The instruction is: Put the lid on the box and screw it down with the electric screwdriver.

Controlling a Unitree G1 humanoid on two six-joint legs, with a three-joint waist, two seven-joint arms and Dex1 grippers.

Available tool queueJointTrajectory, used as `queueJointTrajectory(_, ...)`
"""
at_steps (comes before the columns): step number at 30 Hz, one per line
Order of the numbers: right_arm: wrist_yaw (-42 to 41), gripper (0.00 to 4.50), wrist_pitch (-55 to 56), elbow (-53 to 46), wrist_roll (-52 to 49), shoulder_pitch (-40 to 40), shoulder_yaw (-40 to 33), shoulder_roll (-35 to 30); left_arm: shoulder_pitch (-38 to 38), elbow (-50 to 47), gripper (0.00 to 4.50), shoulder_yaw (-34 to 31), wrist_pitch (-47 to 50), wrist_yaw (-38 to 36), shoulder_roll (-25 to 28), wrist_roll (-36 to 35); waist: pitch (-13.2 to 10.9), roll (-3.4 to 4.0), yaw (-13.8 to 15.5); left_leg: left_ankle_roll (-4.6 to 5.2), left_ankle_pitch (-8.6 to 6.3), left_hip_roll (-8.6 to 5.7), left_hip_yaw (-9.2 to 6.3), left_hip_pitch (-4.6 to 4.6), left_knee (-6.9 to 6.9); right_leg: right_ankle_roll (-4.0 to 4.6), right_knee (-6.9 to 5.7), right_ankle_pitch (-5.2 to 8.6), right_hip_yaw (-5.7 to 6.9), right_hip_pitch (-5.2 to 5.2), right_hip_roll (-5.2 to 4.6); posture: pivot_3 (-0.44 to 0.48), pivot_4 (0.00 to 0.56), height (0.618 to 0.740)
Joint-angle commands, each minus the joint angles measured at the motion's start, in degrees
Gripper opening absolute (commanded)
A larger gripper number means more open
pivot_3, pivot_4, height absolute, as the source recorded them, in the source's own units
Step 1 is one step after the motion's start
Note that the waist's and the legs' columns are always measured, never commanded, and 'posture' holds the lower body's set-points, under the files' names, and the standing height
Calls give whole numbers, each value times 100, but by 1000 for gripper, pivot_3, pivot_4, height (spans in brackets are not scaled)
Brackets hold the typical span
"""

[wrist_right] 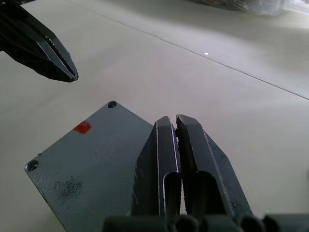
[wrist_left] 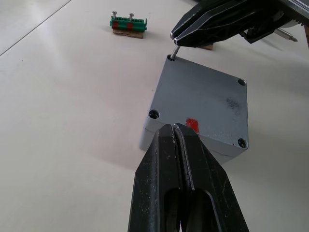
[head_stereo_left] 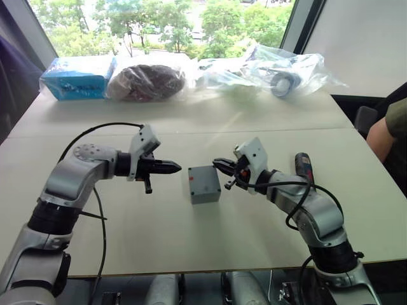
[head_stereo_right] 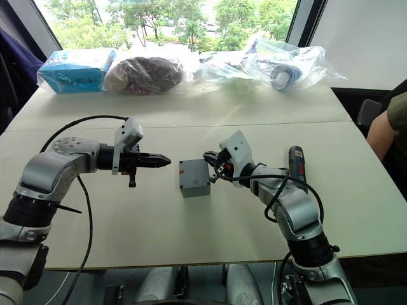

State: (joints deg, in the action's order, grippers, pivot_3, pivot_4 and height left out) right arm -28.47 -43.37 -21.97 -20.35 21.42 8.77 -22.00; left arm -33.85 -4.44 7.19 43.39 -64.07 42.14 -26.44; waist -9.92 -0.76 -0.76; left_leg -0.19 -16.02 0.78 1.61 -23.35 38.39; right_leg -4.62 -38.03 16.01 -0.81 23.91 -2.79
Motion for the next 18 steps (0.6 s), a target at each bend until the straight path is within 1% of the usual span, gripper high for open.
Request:
queueJointTrajectory(1,-1,87,56,-76,9,85,-20,33,-10,-73,0,-62,-73,-7,19,2,0,0,0,0,0,0,0,0,0,0,0,0,0,0,0,0,150,740)
queueJointTrajectory(14,-30,87,239,296,183,109,-15,62,-64,-145,0,-138,47,-16,13,-129,0,0,2,0,0,0,0,0,0,0,0,0,0,0,0,0,150,740)
queueJointTrajectory(15,-39,603,237,295,178,117,-22,57,-73,-144,0,-142,53,-12,9,-140,0,0,2,0,0,0,0,0,0,0,0,0,0,0,0,0,150,740)
queueJointTrajectory(16,-50,814,229,284,168,130,-27,50,-83,-142,0,-146,58,-6,3,-151,0,0,2,0,0,0,0,0,0,0,0,0,0,0,0,0,150,740)
queueJointTrajectory(18,-47,1664,209,252,153,160,-52,41,-92,-143,0,-146,61,1,-7,-162,0,0,0,0,0,0,0,0,0,0,0,0,0,0,0,0,150,740)
